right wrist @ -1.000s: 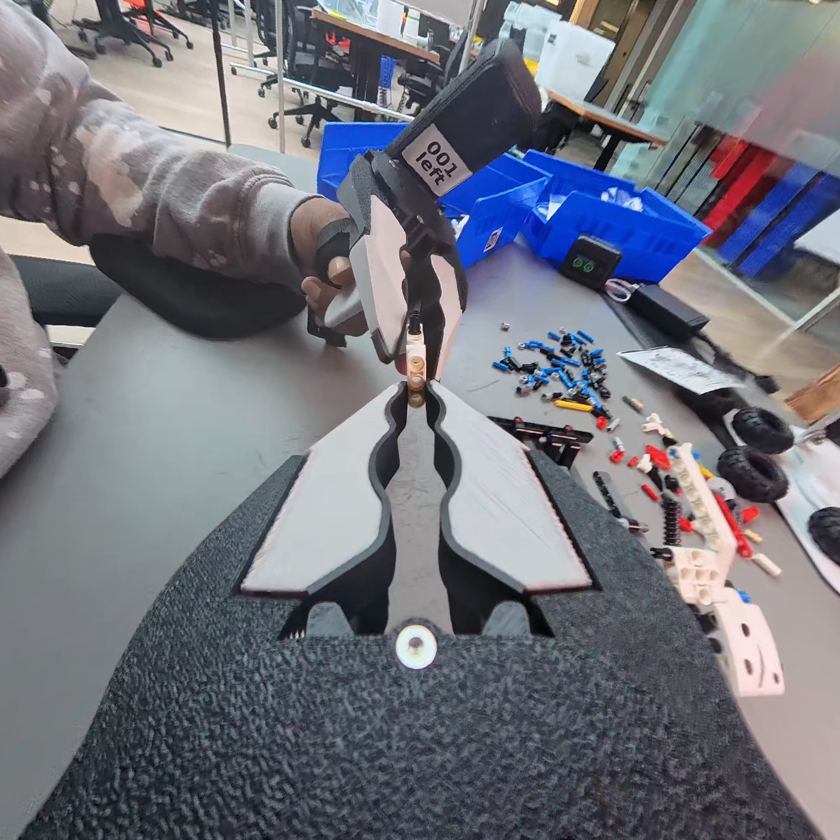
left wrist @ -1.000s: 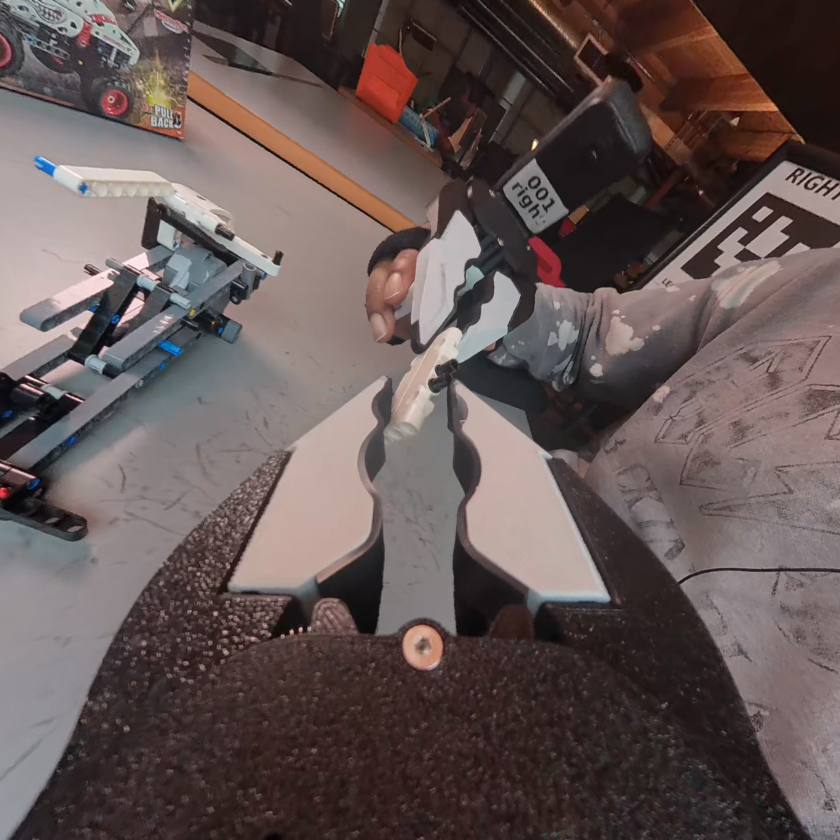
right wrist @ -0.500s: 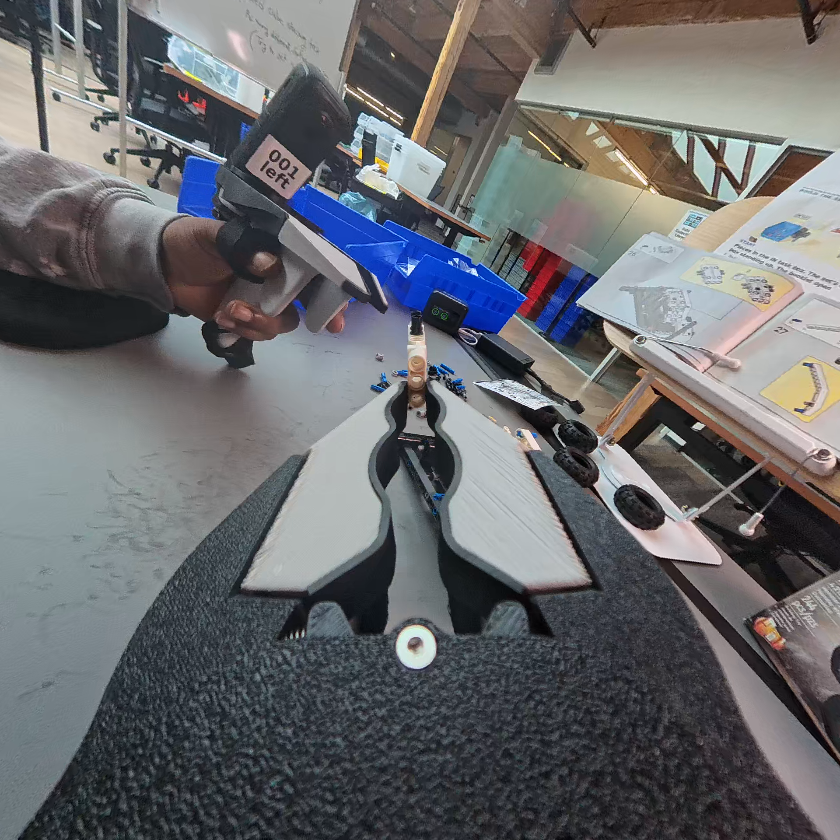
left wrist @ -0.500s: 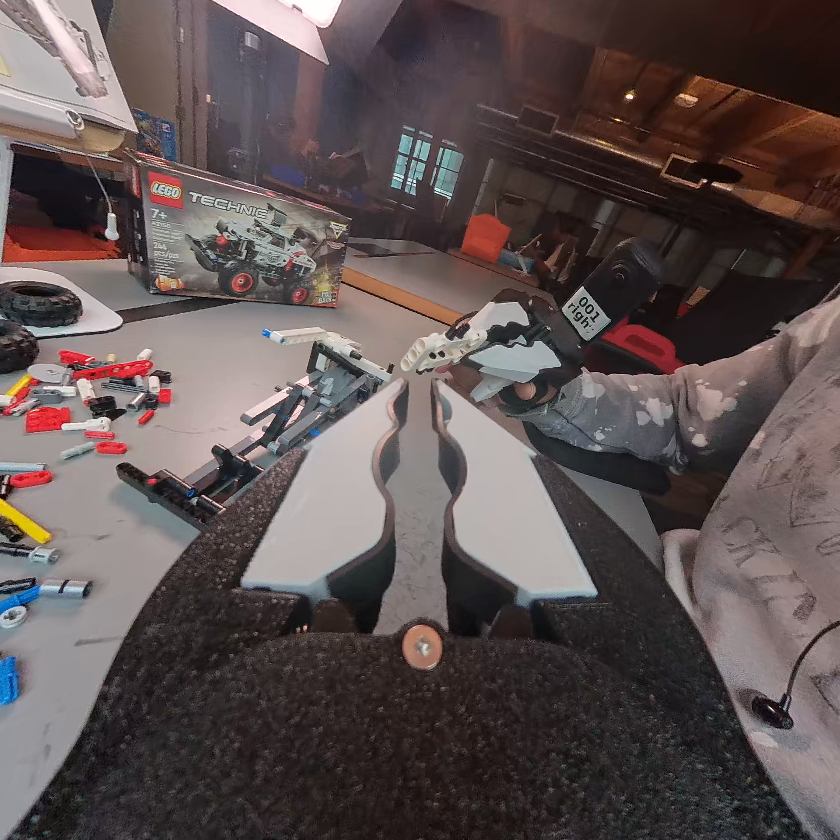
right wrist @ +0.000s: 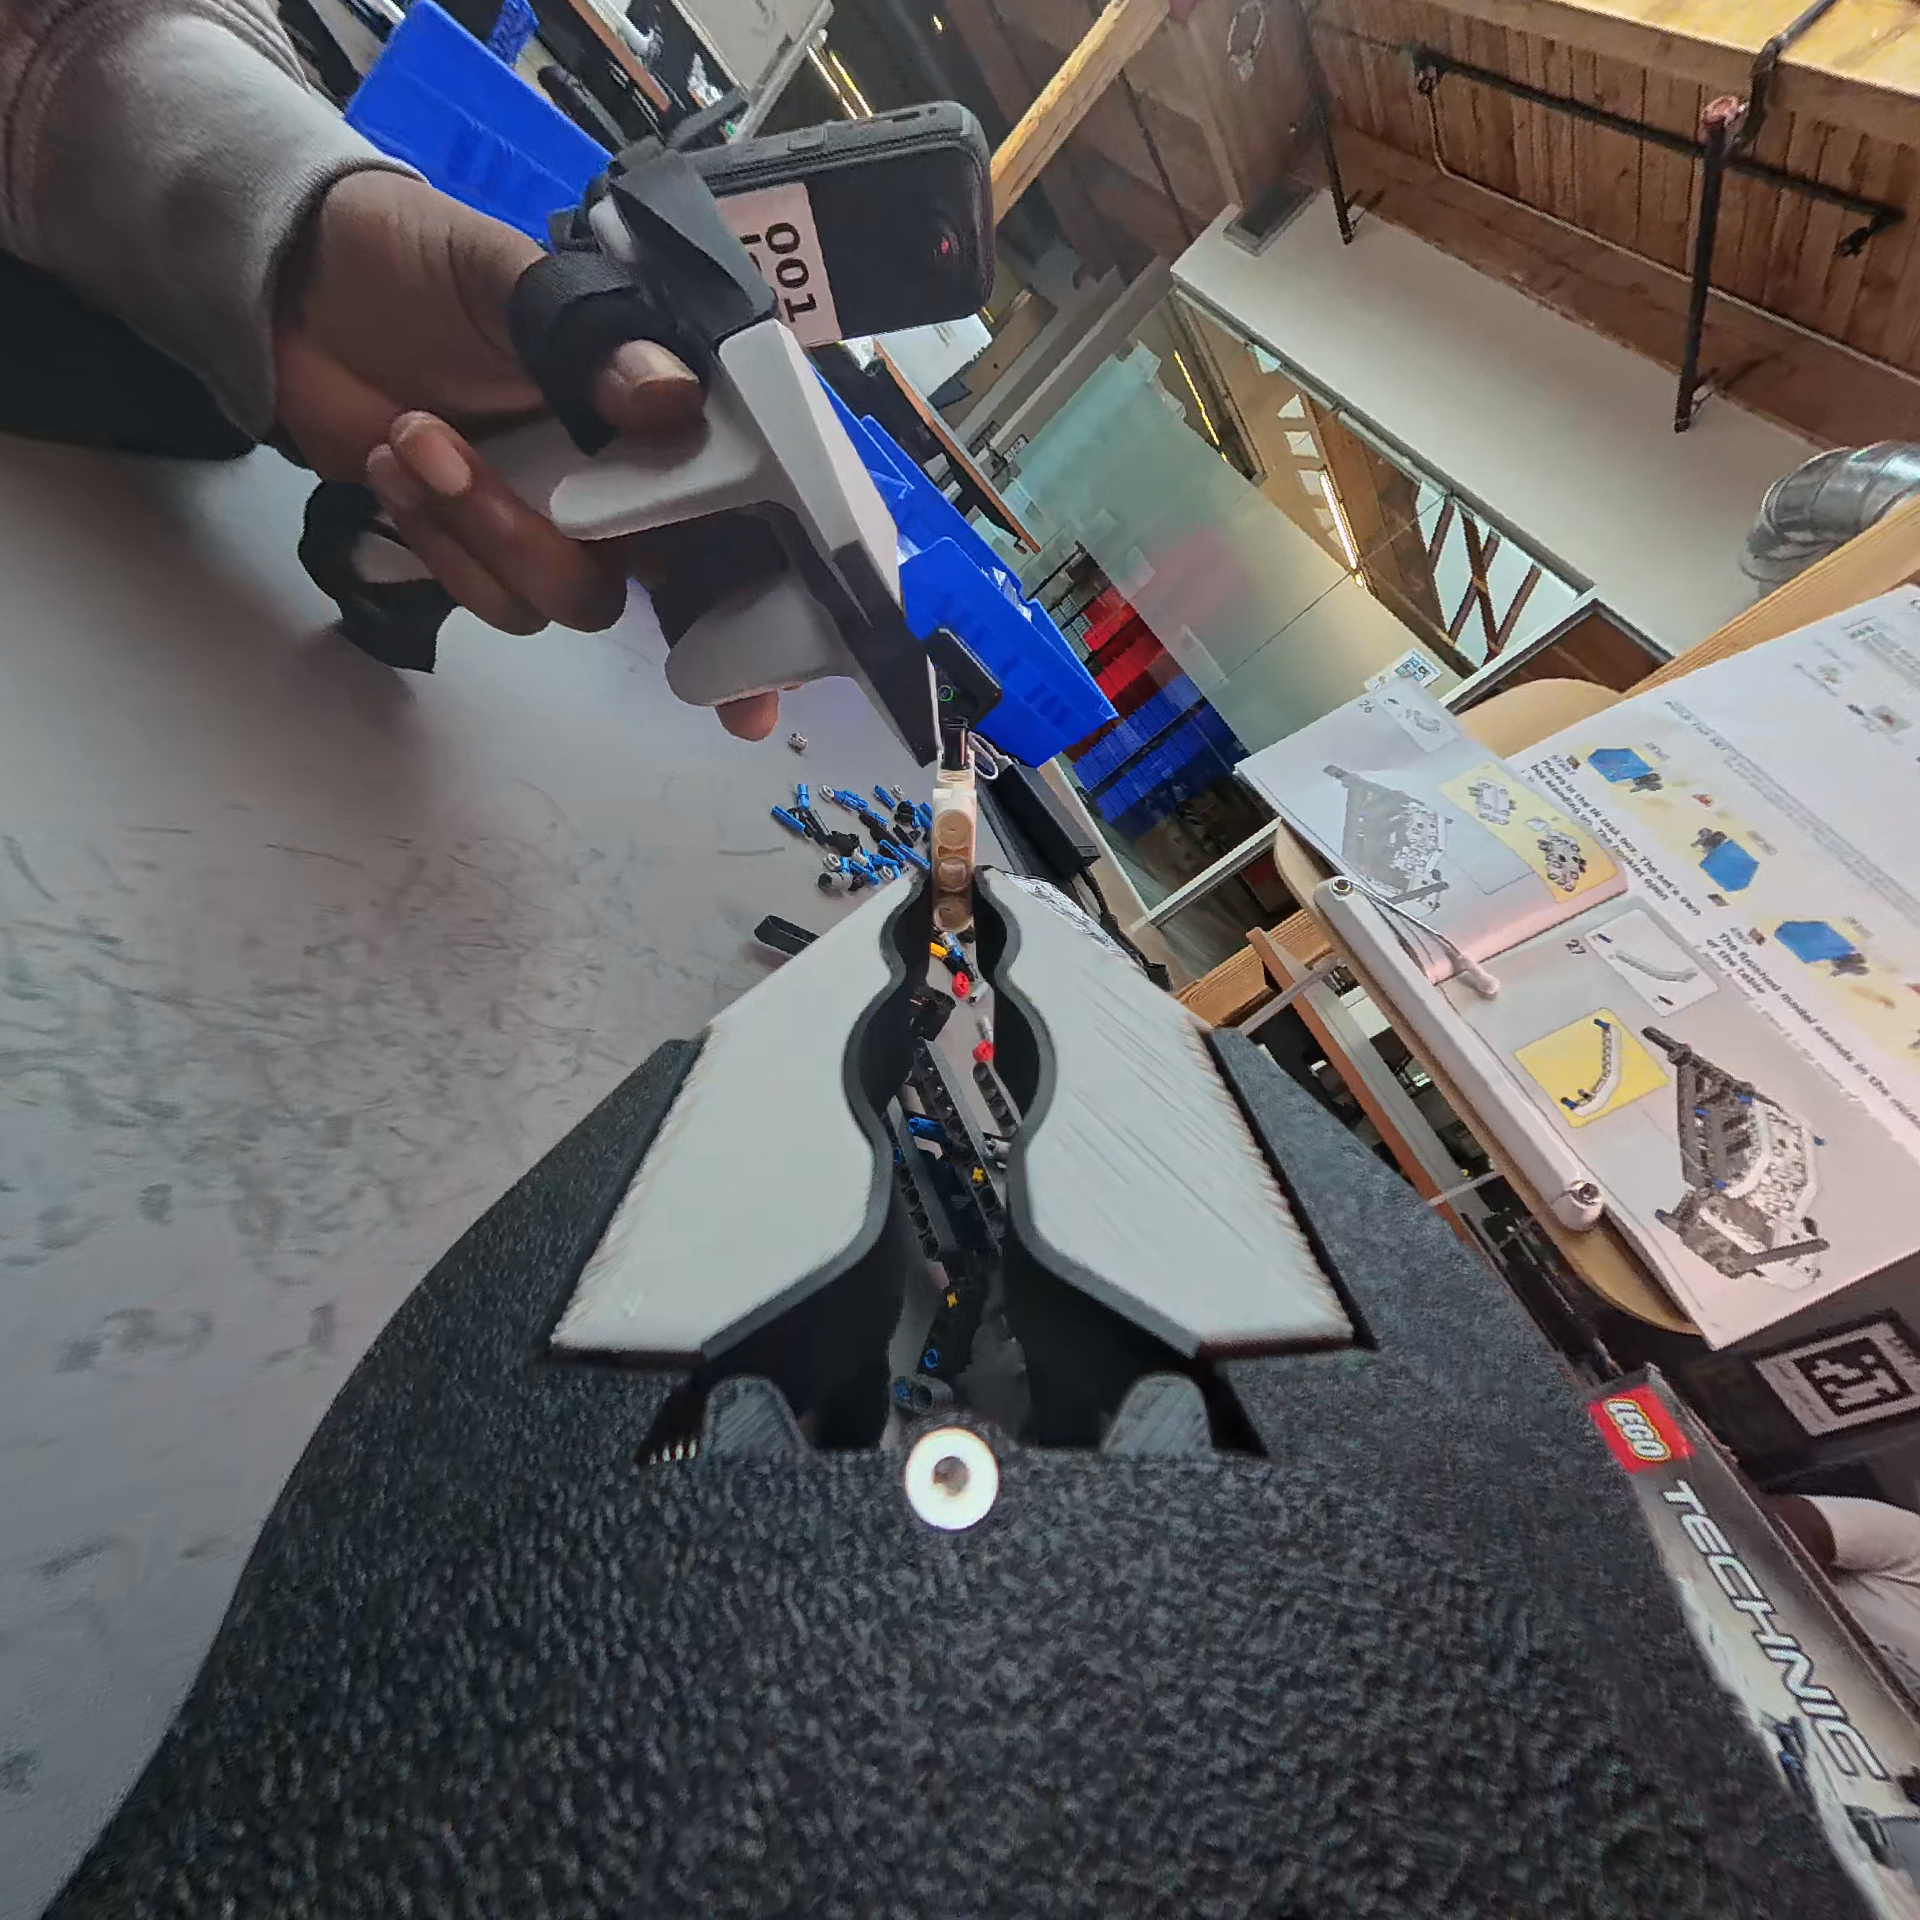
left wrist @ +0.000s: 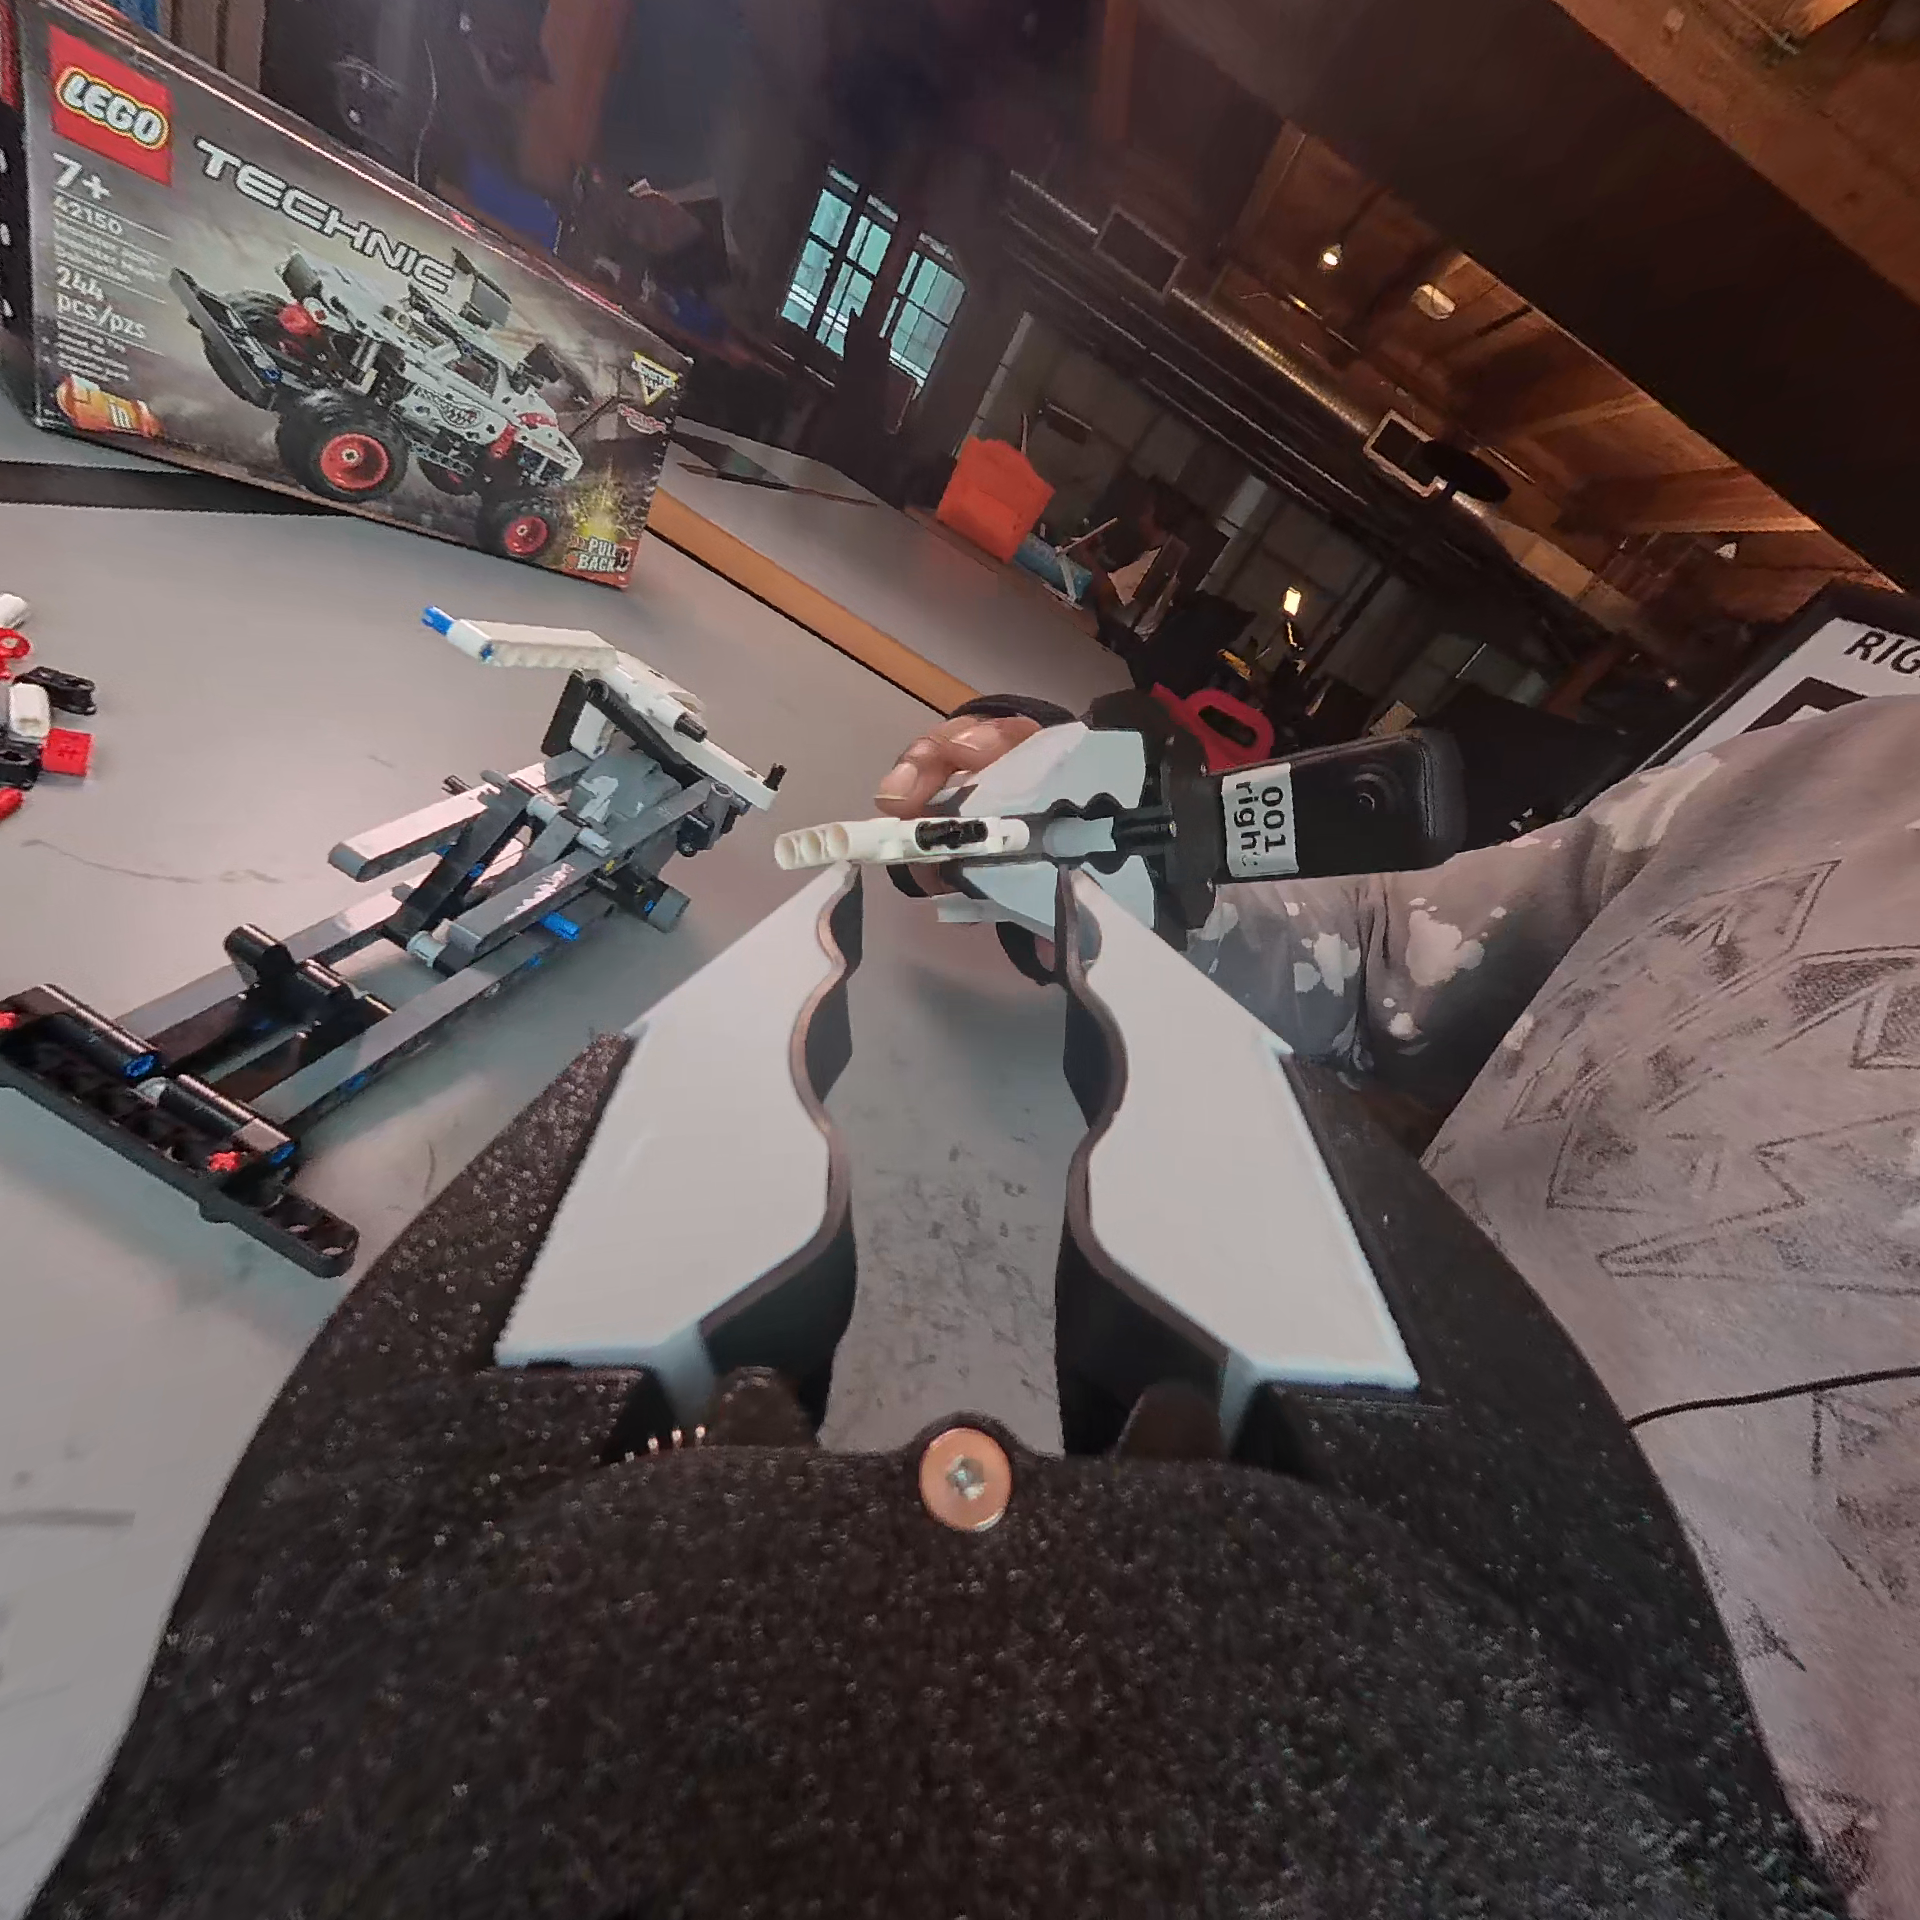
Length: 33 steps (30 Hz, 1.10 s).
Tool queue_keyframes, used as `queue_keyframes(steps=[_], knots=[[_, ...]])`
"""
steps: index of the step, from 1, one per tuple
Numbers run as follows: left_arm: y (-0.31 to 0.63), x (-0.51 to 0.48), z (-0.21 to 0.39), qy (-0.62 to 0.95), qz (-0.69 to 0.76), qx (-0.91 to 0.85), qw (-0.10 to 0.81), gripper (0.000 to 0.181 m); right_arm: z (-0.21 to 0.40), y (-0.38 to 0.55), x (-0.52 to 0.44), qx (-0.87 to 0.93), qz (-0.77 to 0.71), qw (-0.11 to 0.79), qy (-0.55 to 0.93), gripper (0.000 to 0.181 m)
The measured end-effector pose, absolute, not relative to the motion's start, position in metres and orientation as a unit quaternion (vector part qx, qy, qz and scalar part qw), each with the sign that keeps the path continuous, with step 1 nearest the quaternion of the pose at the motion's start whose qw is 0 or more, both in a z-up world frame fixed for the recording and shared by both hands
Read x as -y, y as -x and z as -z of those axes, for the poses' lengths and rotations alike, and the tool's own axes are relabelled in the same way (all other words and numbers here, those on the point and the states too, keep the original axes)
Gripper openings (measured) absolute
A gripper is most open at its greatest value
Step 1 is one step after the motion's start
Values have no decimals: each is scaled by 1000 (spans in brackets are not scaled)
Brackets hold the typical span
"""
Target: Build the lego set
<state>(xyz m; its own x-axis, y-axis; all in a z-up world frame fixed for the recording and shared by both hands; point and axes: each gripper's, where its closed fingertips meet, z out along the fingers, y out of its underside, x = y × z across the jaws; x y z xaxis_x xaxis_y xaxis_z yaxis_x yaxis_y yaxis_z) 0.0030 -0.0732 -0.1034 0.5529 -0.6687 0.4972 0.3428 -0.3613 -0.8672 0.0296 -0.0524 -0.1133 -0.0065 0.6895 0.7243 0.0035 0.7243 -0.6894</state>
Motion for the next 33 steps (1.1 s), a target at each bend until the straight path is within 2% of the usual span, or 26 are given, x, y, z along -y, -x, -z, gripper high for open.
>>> queue_keyframes(steps=[6, 11, 16, 26, 29, 33], knots=[[8, 69, 101, 683, 465, -88, 556, 40, 109, -29, 64, 663, -236, 674, 224, 7], [-1, 72, 107, 691, 490, -94, 523, 40, 112, -29, 73, 673, -223, 677, 198, 7], [2, 69, 112, 696, 503, -73, 507, 19, 111, -32, 80, 678, -209, 683, 174, 6], [-5, 71, 122, 671, 621, 7, 404, 27, 115, -32, 92, 689, -137, 704, 105, 7], [-9, 74, 123, 656, 652, 19, 380, 20, 119, -31, 95, 694, -121, 704, 92, 7], [-7, 74, 120, 657, 645, 12, 392, 16, 118, -30, 93, 691, -122, 705, 102, 7]])
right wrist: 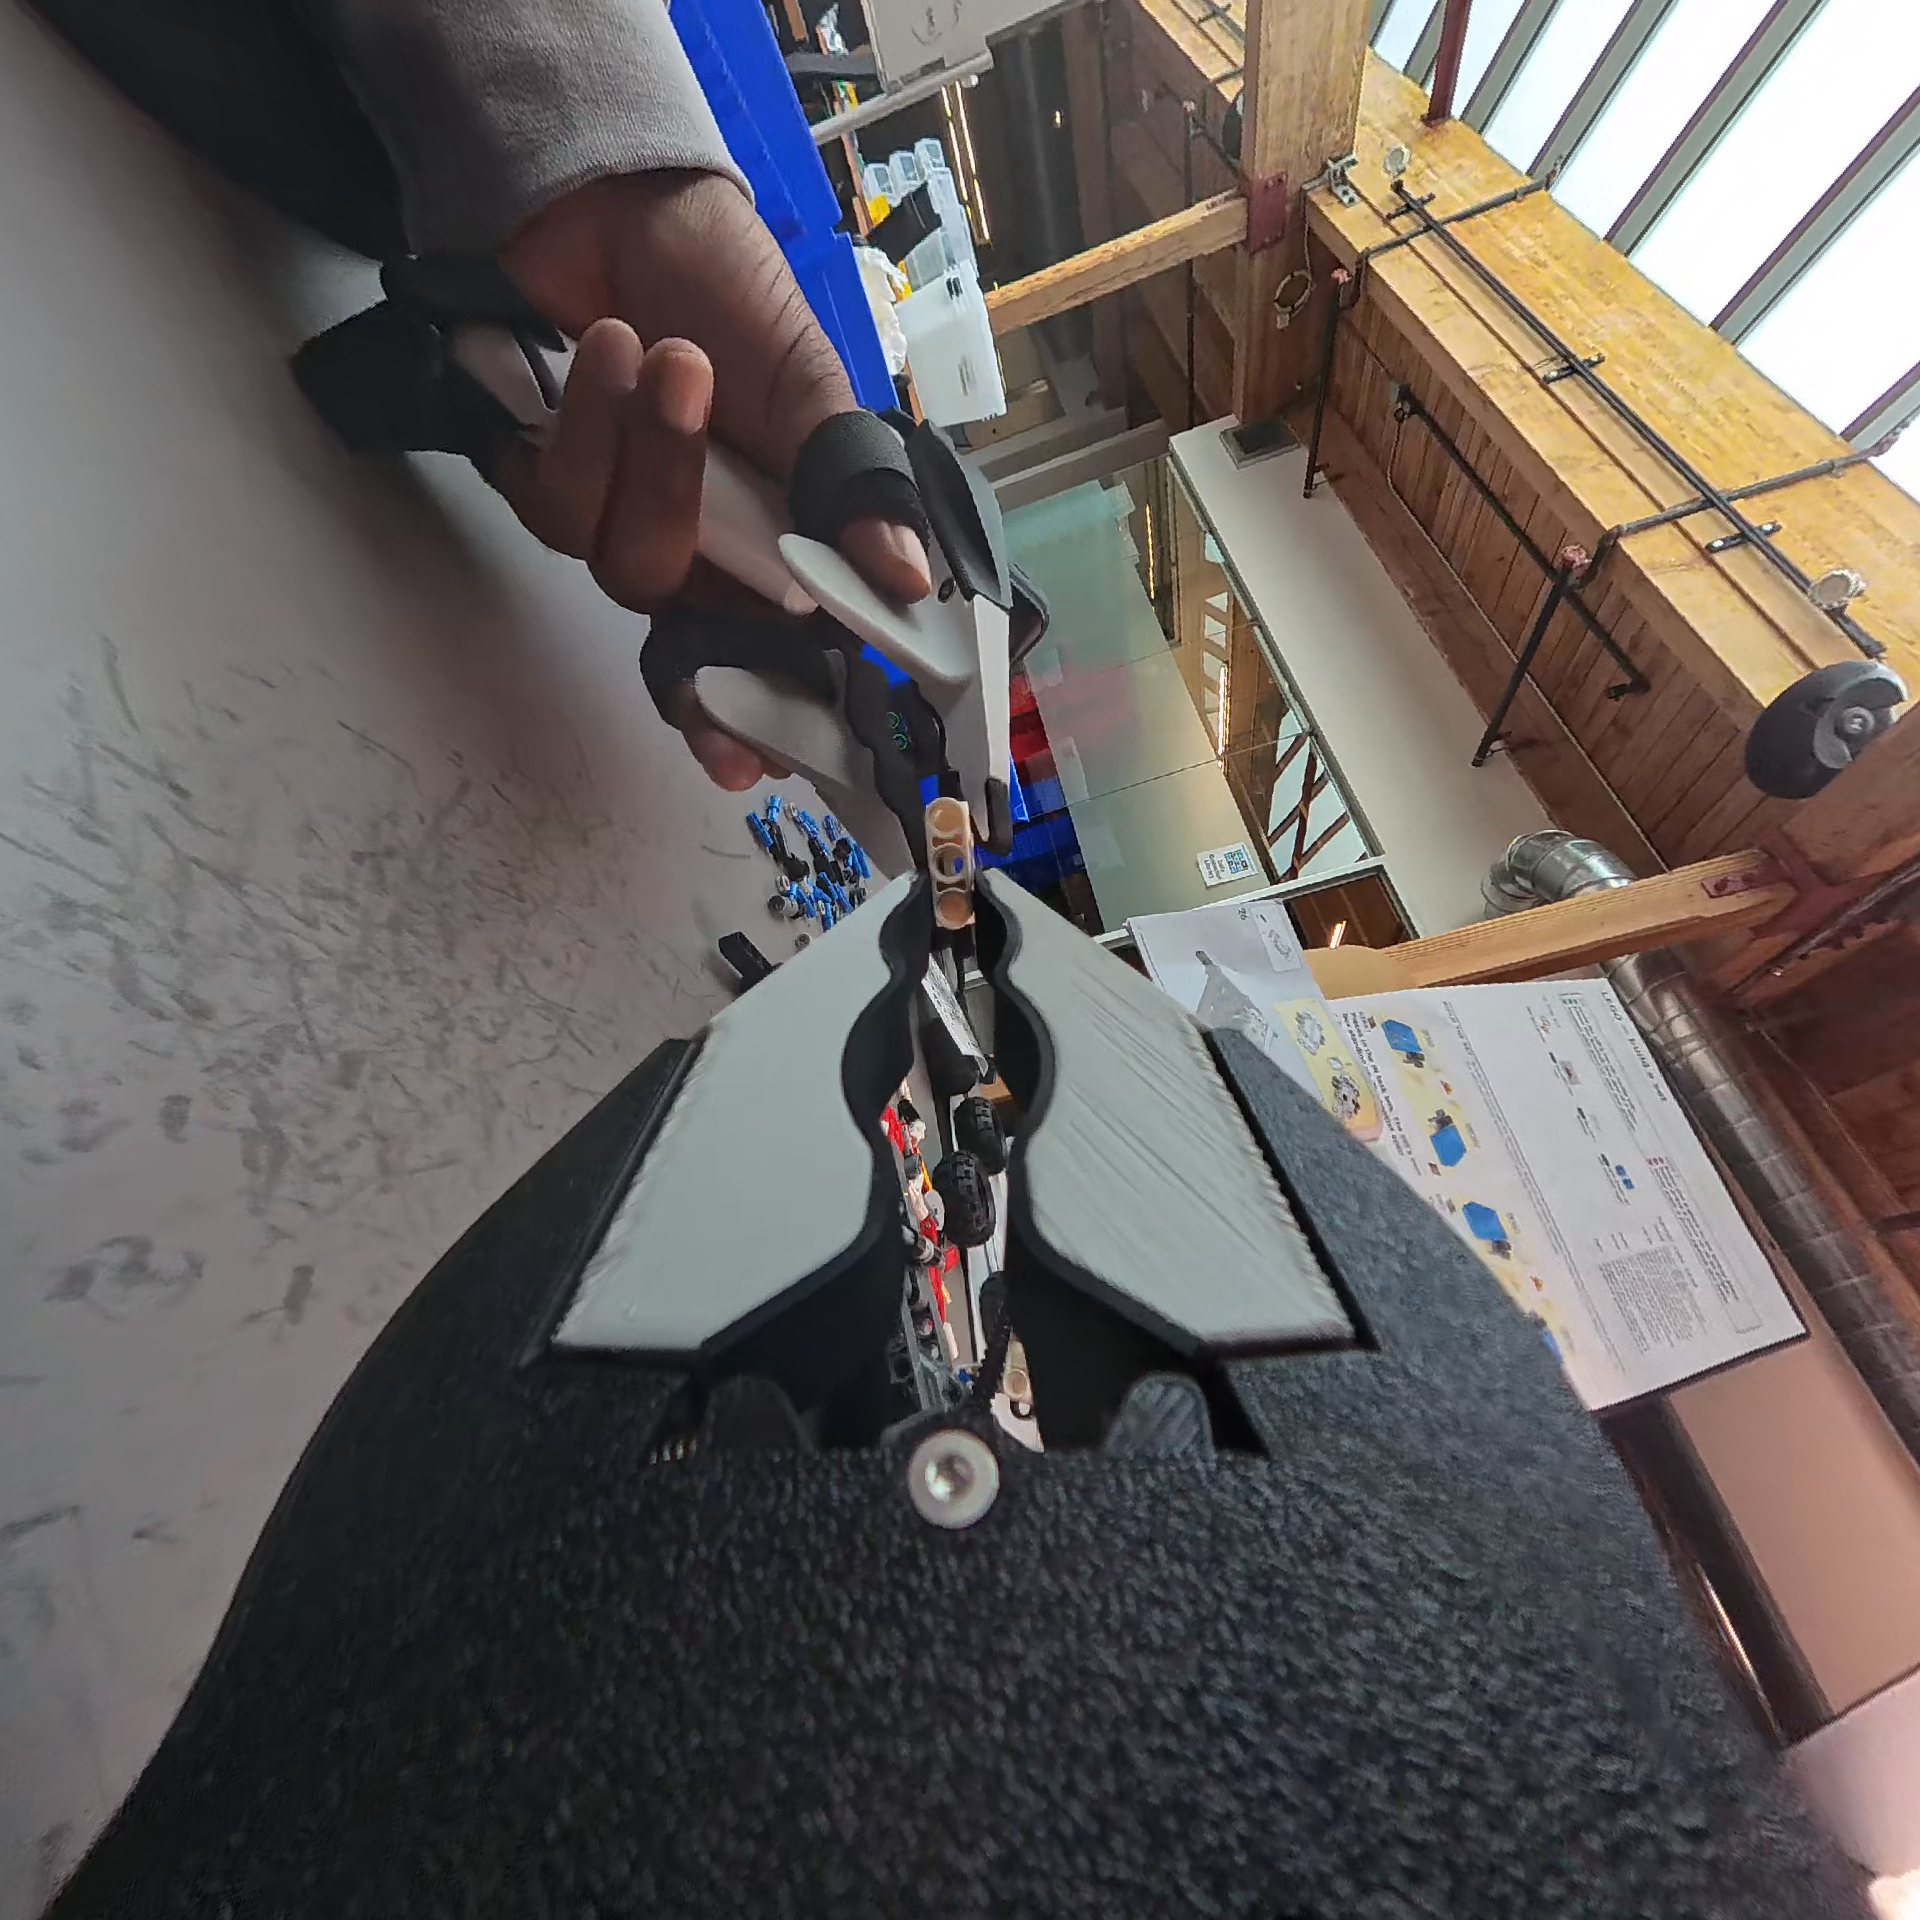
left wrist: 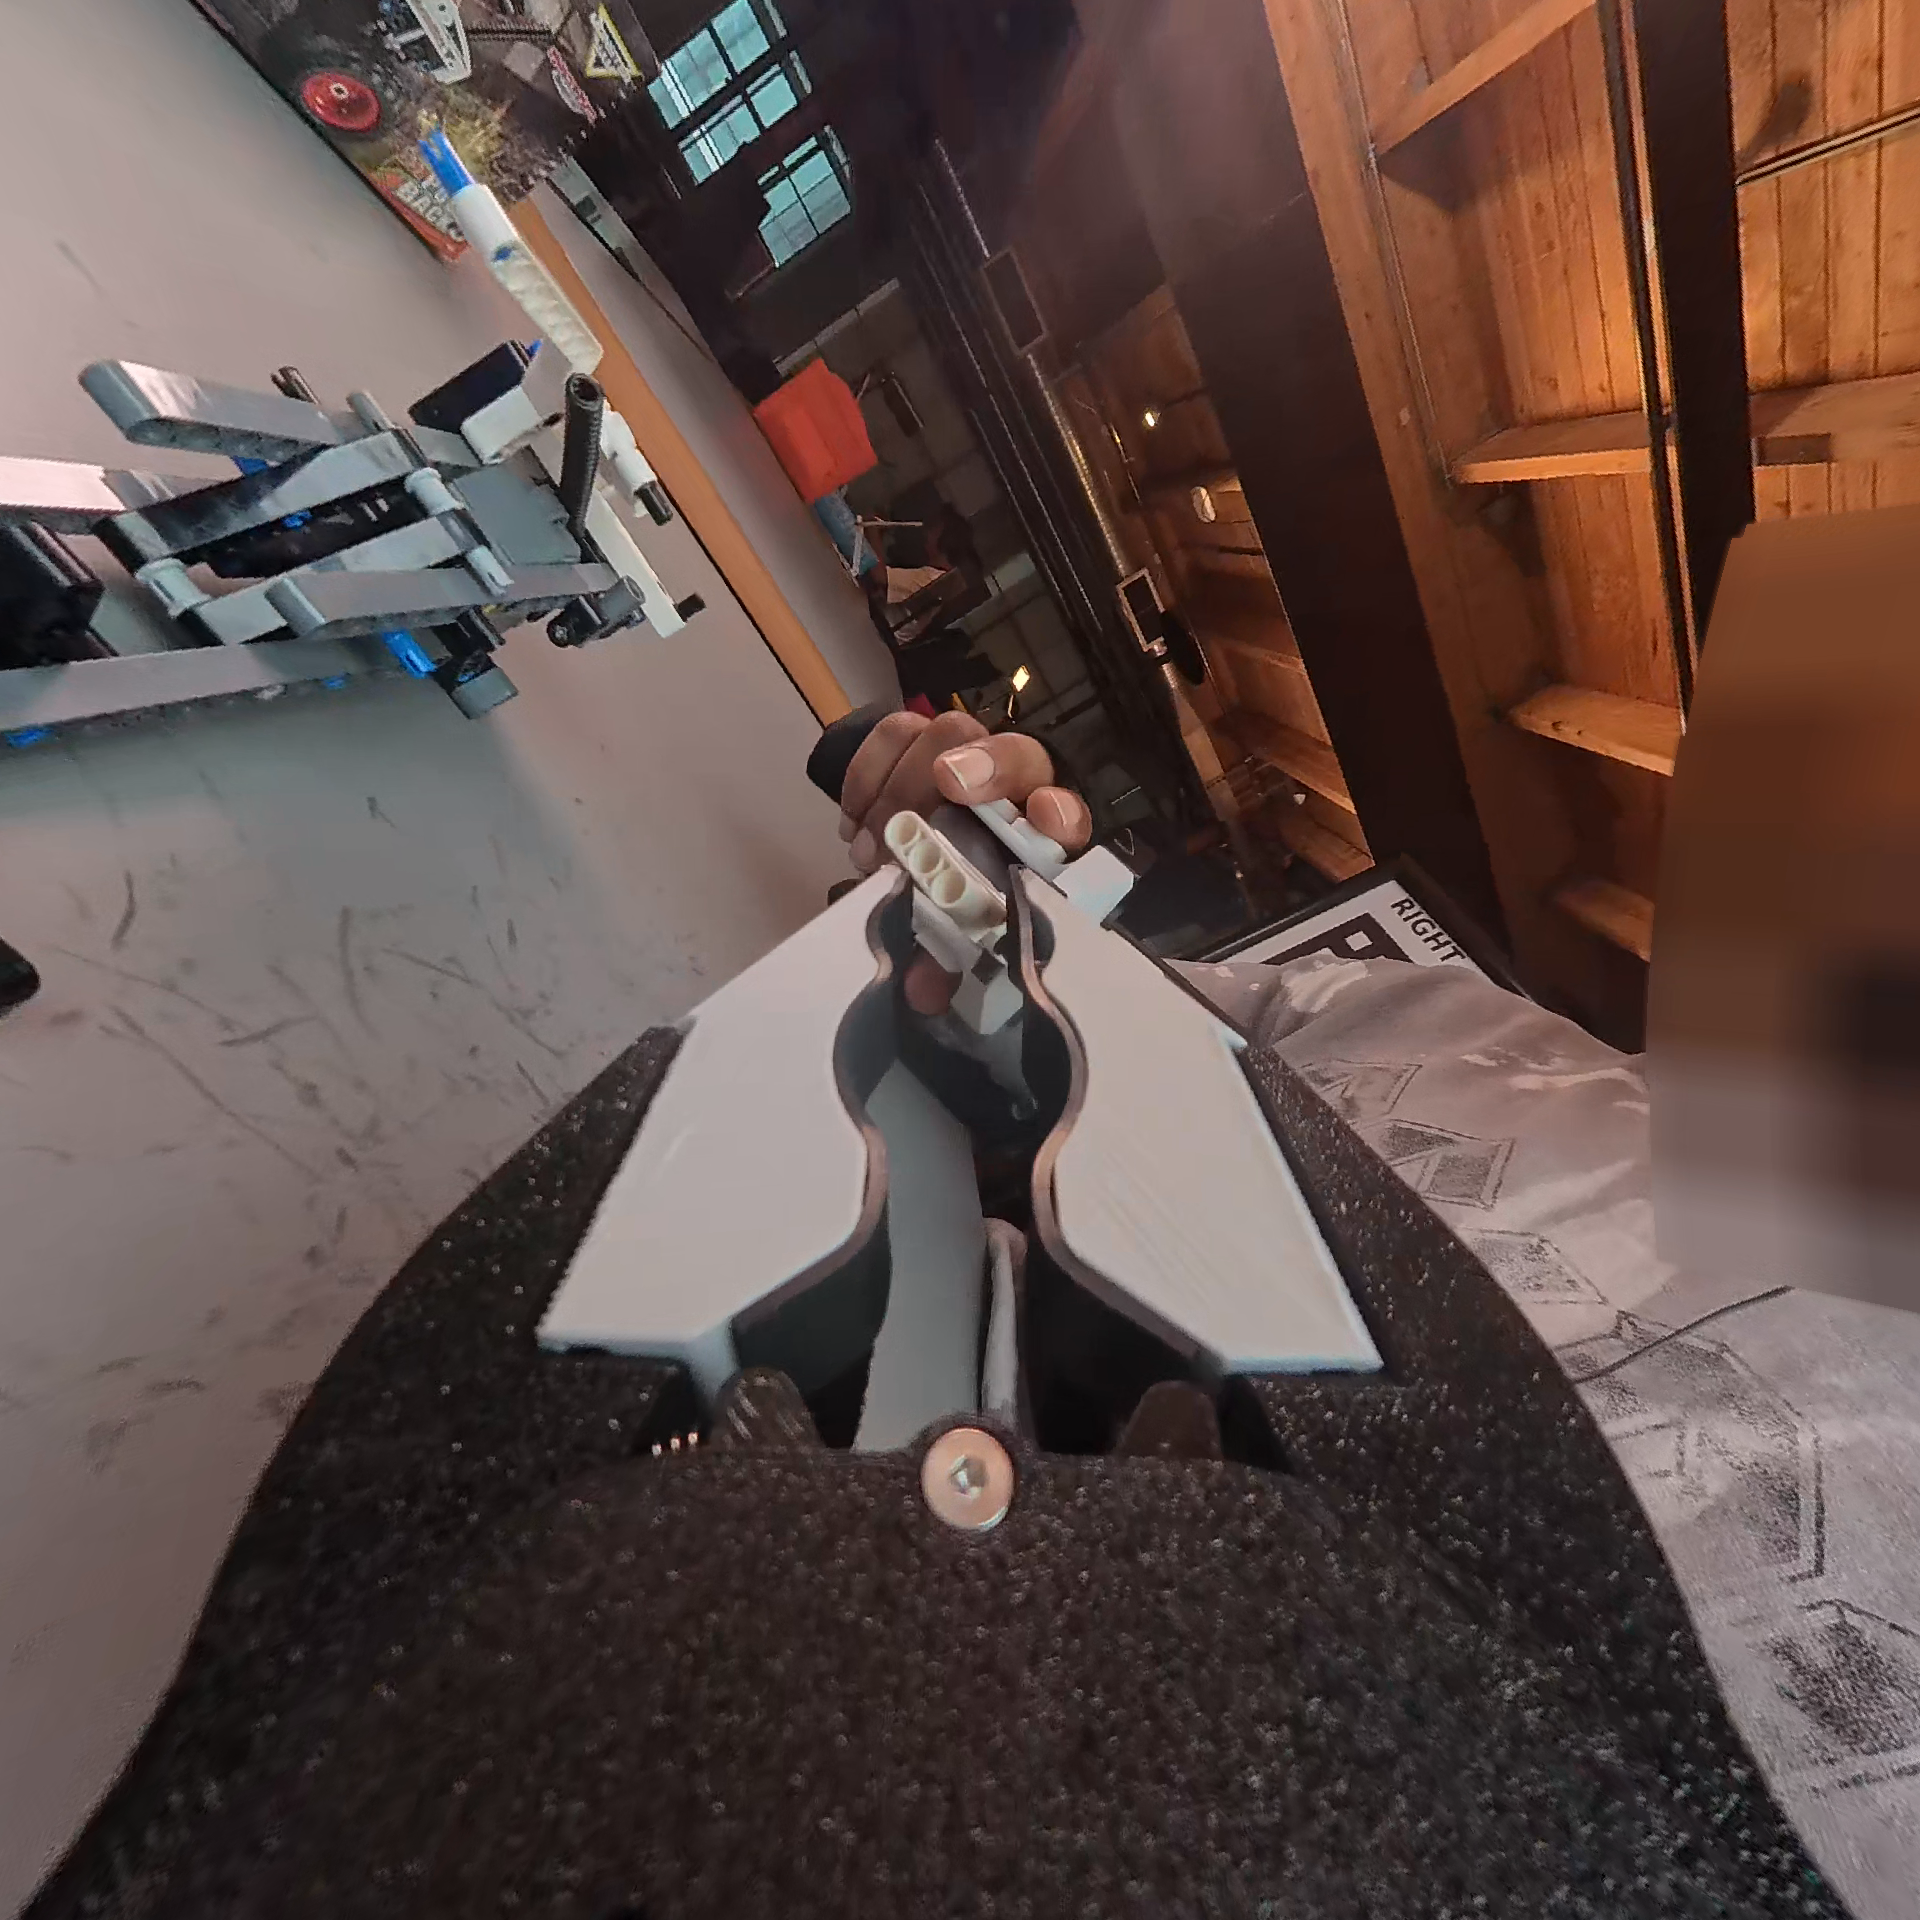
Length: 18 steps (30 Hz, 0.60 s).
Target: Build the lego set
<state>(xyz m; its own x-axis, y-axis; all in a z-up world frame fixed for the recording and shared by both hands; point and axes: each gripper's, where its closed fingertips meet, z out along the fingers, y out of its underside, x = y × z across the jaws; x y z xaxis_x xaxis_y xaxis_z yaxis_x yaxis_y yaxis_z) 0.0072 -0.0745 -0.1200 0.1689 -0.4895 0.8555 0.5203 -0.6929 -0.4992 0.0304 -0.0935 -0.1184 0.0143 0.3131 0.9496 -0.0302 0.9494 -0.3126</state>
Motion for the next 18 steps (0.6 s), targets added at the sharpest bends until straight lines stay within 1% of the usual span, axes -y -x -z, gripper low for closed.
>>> queue_keyframes(steps=[6, 8, 12, 16, 18], knots=[[5, 69, 115, 655, 616, 27, 437, 7, 126, -24, 79, 693, -148, 683, 173, 13], [16, 67, 112, 651, 604, 35, 459, 6, 125, -25, 78, 686, -185, 674, 201, 13], [36, 64, 107, 650, 573, 53, 497, 6, 113, -29, 60, 657, -257, 652, 277, 20], [54, 59, 107, 643, 555, 86, 521, 7, 105, -37, 13, 633, -278, 625, 362, 36], [60, 57, 107, 636, 554, 101, 527, 7, 113, -42, -15, 639, -265, 597, 407, 49]])
